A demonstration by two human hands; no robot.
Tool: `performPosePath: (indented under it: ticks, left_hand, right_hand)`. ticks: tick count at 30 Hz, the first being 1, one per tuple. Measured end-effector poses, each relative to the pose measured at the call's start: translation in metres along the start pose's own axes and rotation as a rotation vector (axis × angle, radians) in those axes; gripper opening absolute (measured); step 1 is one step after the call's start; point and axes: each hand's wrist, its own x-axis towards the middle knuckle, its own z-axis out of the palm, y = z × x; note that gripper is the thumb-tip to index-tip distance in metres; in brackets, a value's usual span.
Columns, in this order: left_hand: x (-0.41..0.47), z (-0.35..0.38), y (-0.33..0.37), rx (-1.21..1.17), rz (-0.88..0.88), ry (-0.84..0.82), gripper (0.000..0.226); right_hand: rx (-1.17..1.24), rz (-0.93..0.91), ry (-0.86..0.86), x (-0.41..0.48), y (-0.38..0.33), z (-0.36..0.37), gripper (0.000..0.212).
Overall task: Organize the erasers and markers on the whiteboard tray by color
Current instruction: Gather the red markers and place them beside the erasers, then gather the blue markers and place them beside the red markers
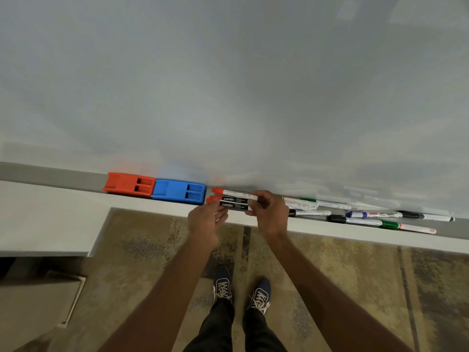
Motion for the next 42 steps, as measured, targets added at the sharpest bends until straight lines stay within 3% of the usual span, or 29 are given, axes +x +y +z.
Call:
performPosePath:
  ticks: [2, 3, 6, 9, 13, 22, 29, 32, 36, 42]
  left_hand:
    - [-0.007, -0.005, -0.004, 0.157, 0.187, 0.169, 0.017]
    - [-0.010, -0.009, -0.008, 0.320, 0.371, 0.220, 0.016]
    - [-0.012, -0.023, -0.023, 0.892, 0.953, 0.054, 0.027]
    - [0.001, -0.032, -0.035, 1.353, 1.115, -0.178, 0.058]
    - [0.017, -0.036, -0.038, 1.739, 1.140, -0.233, 0.075]
    - [0.021, -0.032, -0.040, 1.908, 1.060, -0.223, 0.081]
    - [0.022, -0.029, -0.037, 1.883, 1.028, -0.249, 0.085]
    - [0.022, -0.029, -0.037, 1.844, 1.019, -0.277, 0.086]
    - [0.022, -0.031, -0.035, 1.784, 1.014, -0.312, 0.086]
    - [0.015, -0.029, -0.034, 1.611, 1.097, -0.383, 0.077]
  right_hand:
    - [-0.061, -0.016, 0.016, 0.001, -0.002, 0.006, 0.019]
    - [-0.082, -0.024, 0.017, 0.002, -0.003, 0.009, 0.020]
    - [-0.134, -0.059, 0.011, 0.003, -0.005, 0.016, 0.017]
    - [-0.196, -0.060, 0.011, 0.004, -0.005, 0.022, 0.013]
    - [-0.342, -0.081, 0.078, 0.001, -0.005, 0.029, 0.016]
    - [-0.382, 0.124, 0.000, -0.007, -0.011, 0.046, 0.061]
    - [-0.349, 0.189, 0.015, -0.010, -0.018, 0.050, 0.056]
    - [-0.331, 0.196, 0.015, -0.012, -0.019, 0.045, 0.040]
    - [-0.403, 0.062, -0.021, -0.017, -0.016, 0.024, 0.017]
    - [-0.921, -0.335, 0.221, -0.008, -0.007, -0.044, 0.031]
